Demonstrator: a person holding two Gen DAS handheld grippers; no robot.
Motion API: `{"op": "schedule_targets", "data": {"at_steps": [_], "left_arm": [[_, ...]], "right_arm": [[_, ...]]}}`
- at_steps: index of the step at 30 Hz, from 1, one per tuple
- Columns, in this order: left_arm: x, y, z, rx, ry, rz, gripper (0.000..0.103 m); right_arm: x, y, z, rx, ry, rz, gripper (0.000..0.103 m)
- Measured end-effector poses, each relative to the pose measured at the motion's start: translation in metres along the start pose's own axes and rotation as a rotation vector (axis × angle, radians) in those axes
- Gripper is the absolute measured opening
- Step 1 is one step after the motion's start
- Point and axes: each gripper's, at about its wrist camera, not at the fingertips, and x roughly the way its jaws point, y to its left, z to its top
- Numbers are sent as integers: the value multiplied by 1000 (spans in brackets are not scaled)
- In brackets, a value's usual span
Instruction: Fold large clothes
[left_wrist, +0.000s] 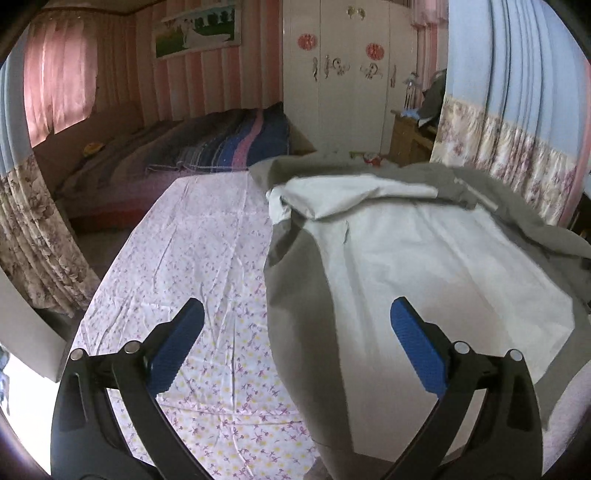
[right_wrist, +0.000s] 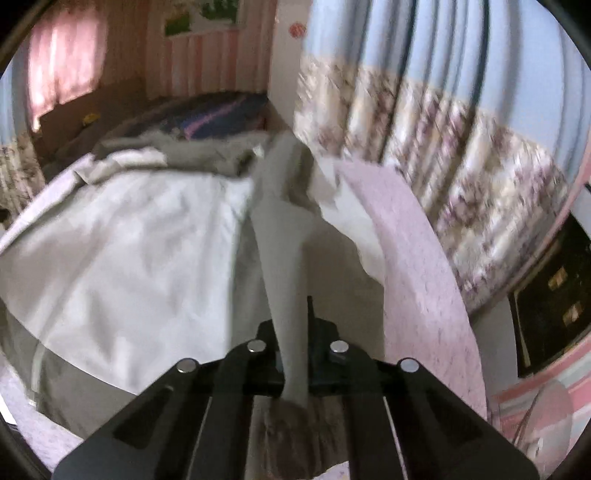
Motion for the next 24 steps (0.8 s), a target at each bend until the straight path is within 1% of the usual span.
{"op": "schedule_targets", "data": {"at_steps": [3, 6, 7, 12, 14, 16, 17, 18, 19, 20, 21, 22, 24], "left_arm": [[-11, -3, 6, 7, -29, -7, 100], [-21, -8, 9, 14, -51, -24, 100], [-23, -9, 9, 14, -54, -28, 100], [-41, -9, 5, -14, -87, -37, 100], [-47, -7, 3, -28, -97, -37, 100], [-51, -3, 0, -47, -98, -34, 100], [-51, -1, -2, -54, -97, -33, 100], [-52, 1, -4, -62, -91, -31, 100], [-51, 2, -7, -67, -84, -29, 100], [-50, 4, -9, -71, -77, -26, 100], [-49, 5, -11, -77, -69, -25, 100], [-47, 5, -15, -82, -58, -27, 100], [-45, 4, -20, -90, -44, -30, 100]], "right_arm": [[-15, 30, 18, -40, -41, 76, 4], [-19, 73, 28, -86, -59, 178, 4], [-18, 93, 30, -102, -60, 219, 4], [4, 168, 30, -154, -51, 336, 4], [12, 194, 32, -154, -54, 386, 4], [16, 209, 35, -146, -63, 421, 5], [19, 219, 37, -150, -65, 439, 8], [23, 226, 38, -156, -66, 438, 10], [25, 228, 38, -157, -65, 434, 20], [27, 231, 38, -157, -62, 424, 51], [26, 232, 37, -153, -71, 421, 66], [25, 229, 35, -148, -83, 419, 76], [22, 225, 32, -141, -88, 410, 76]]}}
